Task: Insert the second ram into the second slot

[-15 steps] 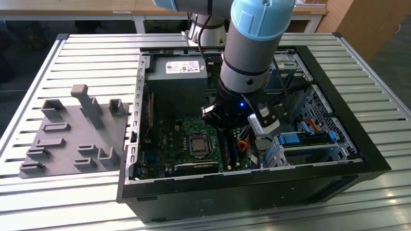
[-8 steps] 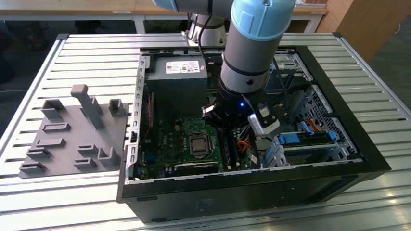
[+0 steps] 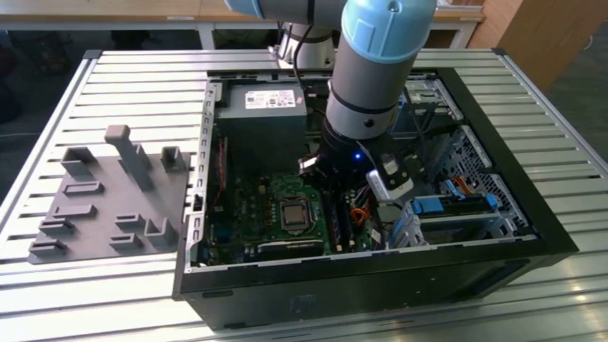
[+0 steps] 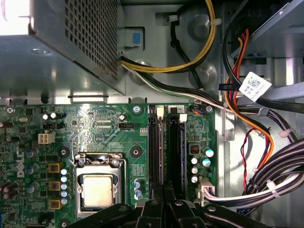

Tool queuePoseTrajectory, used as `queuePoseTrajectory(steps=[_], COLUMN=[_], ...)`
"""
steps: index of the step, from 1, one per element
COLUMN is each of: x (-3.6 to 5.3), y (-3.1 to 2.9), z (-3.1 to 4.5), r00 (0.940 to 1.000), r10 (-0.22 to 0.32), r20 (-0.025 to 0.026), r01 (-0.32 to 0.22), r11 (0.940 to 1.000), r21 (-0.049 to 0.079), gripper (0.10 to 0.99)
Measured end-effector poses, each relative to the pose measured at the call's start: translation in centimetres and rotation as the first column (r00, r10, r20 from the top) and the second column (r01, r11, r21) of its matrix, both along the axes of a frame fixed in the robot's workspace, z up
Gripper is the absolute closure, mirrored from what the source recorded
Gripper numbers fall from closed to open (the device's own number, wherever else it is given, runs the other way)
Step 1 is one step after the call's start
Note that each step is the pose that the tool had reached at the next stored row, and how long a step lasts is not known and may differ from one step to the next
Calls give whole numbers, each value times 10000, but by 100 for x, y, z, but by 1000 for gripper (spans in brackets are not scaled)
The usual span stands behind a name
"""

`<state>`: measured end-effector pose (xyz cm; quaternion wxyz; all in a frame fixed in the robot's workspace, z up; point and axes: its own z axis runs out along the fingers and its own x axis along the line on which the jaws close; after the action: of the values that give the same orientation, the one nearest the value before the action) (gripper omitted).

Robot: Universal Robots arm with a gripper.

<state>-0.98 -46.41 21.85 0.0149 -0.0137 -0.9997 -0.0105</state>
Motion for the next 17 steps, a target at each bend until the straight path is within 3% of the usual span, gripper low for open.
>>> queuePoseTrajectory(steps=[5,6,8,13,17], x=[0,0,0,0,0], y=[0,0,0,0,1], z=[-1,-1,8,128,140], r00=[10000,10000,10000,10000,10000], r10=[0,0,0,0,0], r20=[1,1,1,1,1], r01=[0,0,0,0,0], r11=[10000,10000,10000,10000,10000], r21=[-2,-2,-3,0,2], gripper=[949,886,886,886,902])
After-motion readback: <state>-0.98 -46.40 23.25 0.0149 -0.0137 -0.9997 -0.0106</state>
